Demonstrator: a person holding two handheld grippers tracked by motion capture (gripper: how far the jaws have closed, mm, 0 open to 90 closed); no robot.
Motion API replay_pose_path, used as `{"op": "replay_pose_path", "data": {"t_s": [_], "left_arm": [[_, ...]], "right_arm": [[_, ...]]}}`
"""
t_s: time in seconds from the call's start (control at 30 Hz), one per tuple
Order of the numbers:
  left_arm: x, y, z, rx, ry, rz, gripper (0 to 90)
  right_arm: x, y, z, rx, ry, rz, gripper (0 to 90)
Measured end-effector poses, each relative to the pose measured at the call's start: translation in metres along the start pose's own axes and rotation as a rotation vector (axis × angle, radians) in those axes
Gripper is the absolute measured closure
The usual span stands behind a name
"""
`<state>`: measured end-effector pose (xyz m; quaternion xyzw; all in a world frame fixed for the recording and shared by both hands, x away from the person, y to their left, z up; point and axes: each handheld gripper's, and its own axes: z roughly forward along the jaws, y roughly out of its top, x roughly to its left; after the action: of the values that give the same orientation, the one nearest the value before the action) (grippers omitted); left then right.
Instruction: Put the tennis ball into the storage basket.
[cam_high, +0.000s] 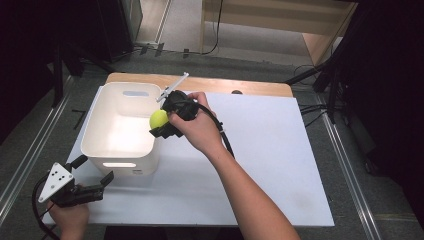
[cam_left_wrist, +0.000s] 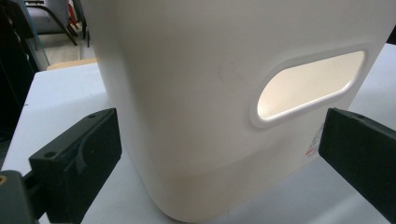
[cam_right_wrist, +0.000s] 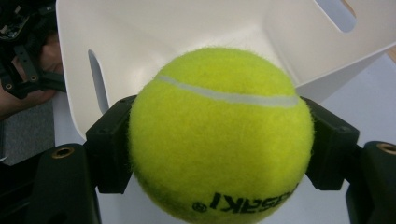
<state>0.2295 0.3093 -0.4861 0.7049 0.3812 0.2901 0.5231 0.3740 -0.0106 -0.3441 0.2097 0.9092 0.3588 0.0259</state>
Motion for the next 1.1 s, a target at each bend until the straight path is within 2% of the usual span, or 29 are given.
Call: {"op": "replay_pose_path", "data": {"t_s": [0.33,0.57,0.7,0.73,0.8,0.87,0.97,1.1], "left_arm": [[0.0,0.0,0.0,-0.001,-0.002,0.001,0.0],[0.0,0.0,0.001,-0.002,-0.004,0.002,0.0],[0.0,0.0,0.002,-0.007,-0.004,0.001,0.0],[0.0,0.0,0.002,-0.005,-0.005,0.001,0.0],[0.0,0.0,0.001,-0.001,-0.004,0.001,0.0],[0.0,0.0,0.001,-0.005,-0.005,0.0,0.0],[0.0,0.0,0.001,0.005,-0.002,0.003,0.0],[0.0,0.0,0.001,0.011,-0.002,0.004,0.0]], "right_arm": [[0.006,0.013,0.009,-0.013,0.012,-0.023,23.2],[0.01,0.019,0.019,-0.001,0.024,-0.039,23.1],[0.011,0.022,0.027,-0.004,0.036,-0.06,23.2],[0.012,0.023,0.033,-0.009,0.05,-0.098,23.2],[0.013,0.024,0.038,0.001,0.051,-0.113,23.1],[0.013,0.023,0.041,0.015,0.05,-0.106,23.1],[0.014,0.021,0.052,0.048,0.047,-0.098,23.1],[0.018,0.021,0.061,0.091,0.043,-0.114,22.9]]}}
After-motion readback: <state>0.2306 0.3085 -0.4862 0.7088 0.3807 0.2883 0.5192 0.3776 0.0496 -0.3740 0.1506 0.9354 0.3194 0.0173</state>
